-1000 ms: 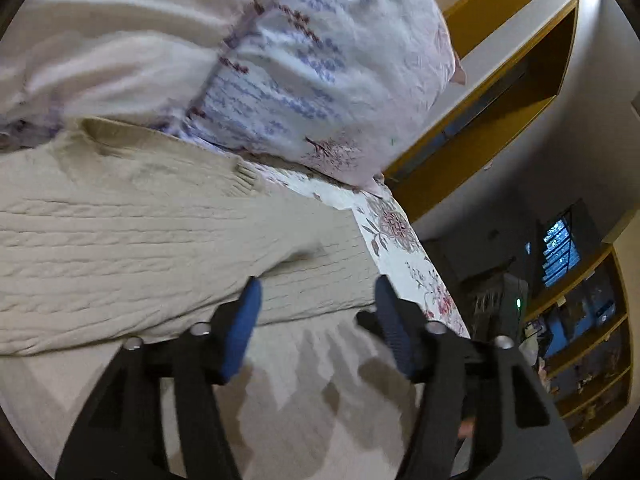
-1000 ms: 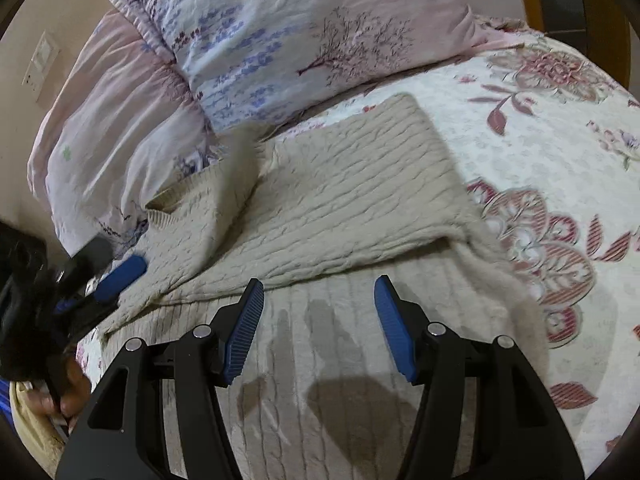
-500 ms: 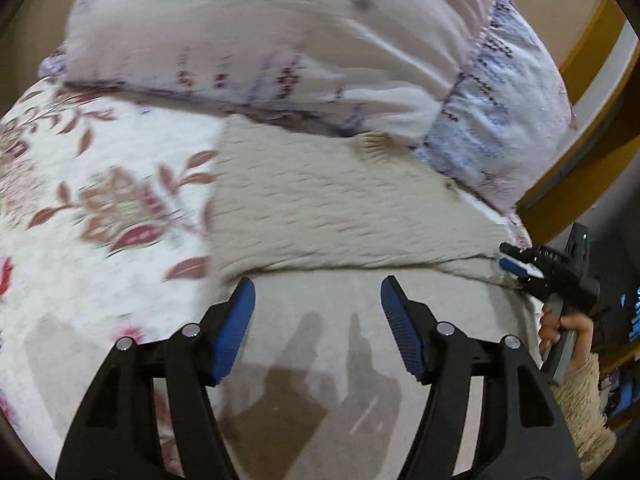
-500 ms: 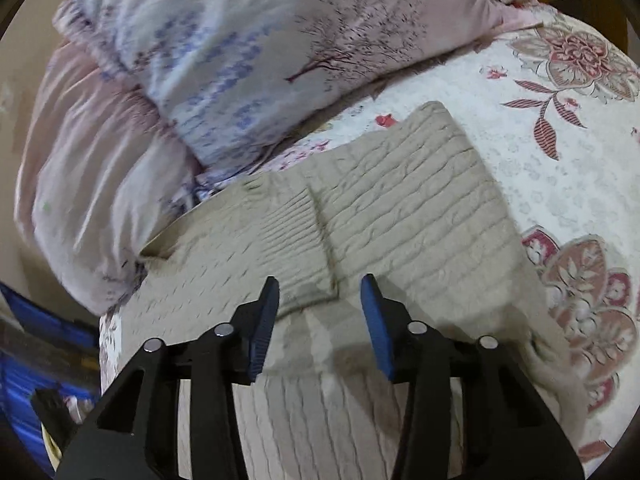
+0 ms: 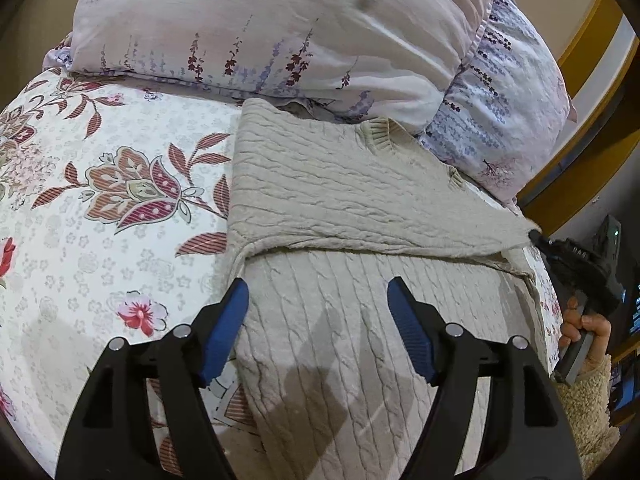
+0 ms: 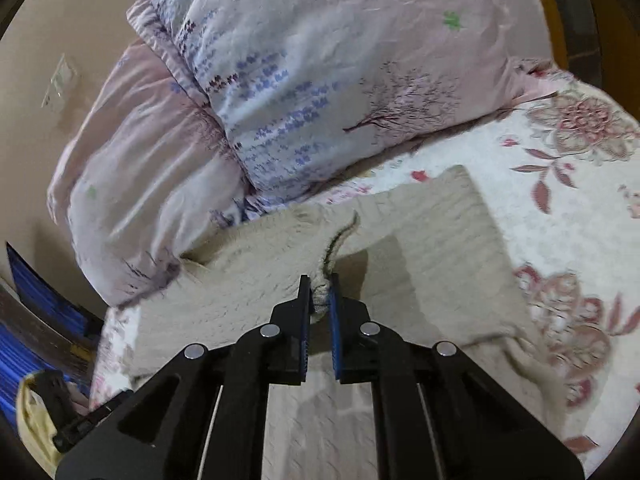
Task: Fold small clothes
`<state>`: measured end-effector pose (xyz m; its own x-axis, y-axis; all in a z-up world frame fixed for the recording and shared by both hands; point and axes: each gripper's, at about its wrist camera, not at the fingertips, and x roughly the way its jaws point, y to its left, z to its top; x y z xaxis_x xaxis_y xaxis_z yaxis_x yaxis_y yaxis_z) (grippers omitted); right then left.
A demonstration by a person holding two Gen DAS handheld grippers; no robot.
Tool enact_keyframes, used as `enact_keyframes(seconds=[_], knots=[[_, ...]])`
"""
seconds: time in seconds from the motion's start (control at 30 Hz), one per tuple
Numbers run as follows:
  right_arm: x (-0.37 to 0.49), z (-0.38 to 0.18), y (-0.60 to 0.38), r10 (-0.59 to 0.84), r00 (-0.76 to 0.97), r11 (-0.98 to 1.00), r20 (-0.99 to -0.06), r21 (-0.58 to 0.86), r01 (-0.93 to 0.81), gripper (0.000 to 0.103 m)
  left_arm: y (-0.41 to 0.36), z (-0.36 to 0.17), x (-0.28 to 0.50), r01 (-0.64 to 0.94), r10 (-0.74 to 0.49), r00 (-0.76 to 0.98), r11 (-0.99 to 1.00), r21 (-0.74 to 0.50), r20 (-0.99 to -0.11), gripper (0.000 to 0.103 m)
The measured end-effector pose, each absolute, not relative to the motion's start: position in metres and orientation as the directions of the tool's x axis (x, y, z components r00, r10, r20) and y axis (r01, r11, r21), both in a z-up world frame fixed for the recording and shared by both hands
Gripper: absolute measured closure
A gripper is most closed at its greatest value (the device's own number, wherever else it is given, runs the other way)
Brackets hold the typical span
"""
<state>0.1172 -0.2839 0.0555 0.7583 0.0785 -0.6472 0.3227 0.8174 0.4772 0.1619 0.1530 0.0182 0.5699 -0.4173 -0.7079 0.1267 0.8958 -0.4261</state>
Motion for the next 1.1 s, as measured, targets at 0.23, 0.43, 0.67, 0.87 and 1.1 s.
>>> enact_keyframes(seconds=[0.23,0.43,0.67,0.87,1.1], knots=[[0.115,0.031,-0.288,0.075,0.719,0.802,-0.691,0.47,0.368,0.094,0.155,0.019,0.155,0.123,-0.425,0.573,0.89,-0.439,-0.701,0.031],[0.124,0.022,-0.282,0.038,0.663,0.836,-0.747,0.388,0.389,0.092,0.16,0.019,0.14,0.117,-0.452,0.566,0.872,-0.476,-0.689,0.031],[0.08,0.044,-0.296,0.09,0.701,0.821,-0.707,0.451,0.349,0.054,0.182,0.009,0.112,0.073,-0.518,0.551,0.81,-0.581,-0.654,0.031],[0.015,0.036,-0.328,0.131,0.697,0.783,-0.705,0.504,0.364,0.054,0.185,0.005,0.084,0.08,-0.563,0.544,0.772,-0.63,-0.622,0.033],[-0.039,0.021,-0.339,0.177,0.663,0.76,-0.728,0.529,0.378,0.057,0.177,-0.001,0.048,0.1,-0.622,0.525,0.723,-0.684,-0.58,0.047]])
